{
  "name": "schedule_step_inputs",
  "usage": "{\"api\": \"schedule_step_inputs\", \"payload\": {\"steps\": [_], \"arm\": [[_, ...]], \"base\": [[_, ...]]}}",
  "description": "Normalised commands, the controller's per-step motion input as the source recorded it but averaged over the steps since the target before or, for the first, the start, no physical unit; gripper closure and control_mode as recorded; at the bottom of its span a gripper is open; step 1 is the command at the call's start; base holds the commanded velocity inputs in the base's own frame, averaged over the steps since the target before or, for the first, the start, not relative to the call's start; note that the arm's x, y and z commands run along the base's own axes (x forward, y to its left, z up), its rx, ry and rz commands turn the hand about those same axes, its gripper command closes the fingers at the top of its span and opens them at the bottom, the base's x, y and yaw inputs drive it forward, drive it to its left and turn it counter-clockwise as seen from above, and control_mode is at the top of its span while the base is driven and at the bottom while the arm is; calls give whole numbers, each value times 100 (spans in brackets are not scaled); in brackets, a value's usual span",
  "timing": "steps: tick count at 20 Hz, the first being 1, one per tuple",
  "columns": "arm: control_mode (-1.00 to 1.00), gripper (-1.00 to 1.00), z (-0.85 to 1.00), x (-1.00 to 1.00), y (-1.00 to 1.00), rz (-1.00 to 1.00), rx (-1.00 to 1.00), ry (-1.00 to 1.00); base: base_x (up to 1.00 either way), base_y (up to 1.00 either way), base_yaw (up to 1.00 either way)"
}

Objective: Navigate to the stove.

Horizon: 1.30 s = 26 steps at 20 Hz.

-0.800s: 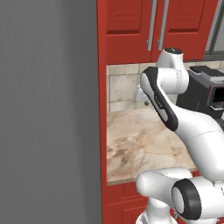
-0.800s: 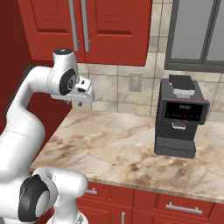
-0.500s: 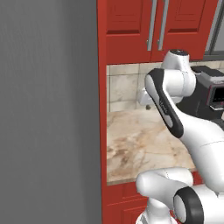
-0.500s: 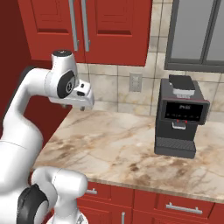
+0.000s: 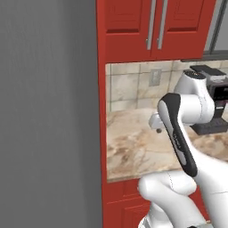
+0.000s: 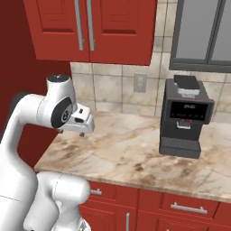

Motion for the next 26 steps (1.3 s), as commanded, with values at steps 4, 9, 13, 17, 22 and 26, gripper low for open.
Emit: {"api": "schedule_step_inputs", "payload": {"steps": [4,9,13,17,22,26], "arm": [[100,-100,0,0,0,0,0,0],[100,-100,0,0,0,0,0,0],[100,-100,0,0,0,0,0,0],[100,-100,0,0,0,0,0,0],[100,-100,0,0,0,0,0,0],[100,-100,0,0,0,0,0,0]], "base": [[-26,-21,0],[-41,-69,-9],[-20,-97,-19],[-26,-100,-21],[-32,-98,-34],[-36,-81,-49]]}}
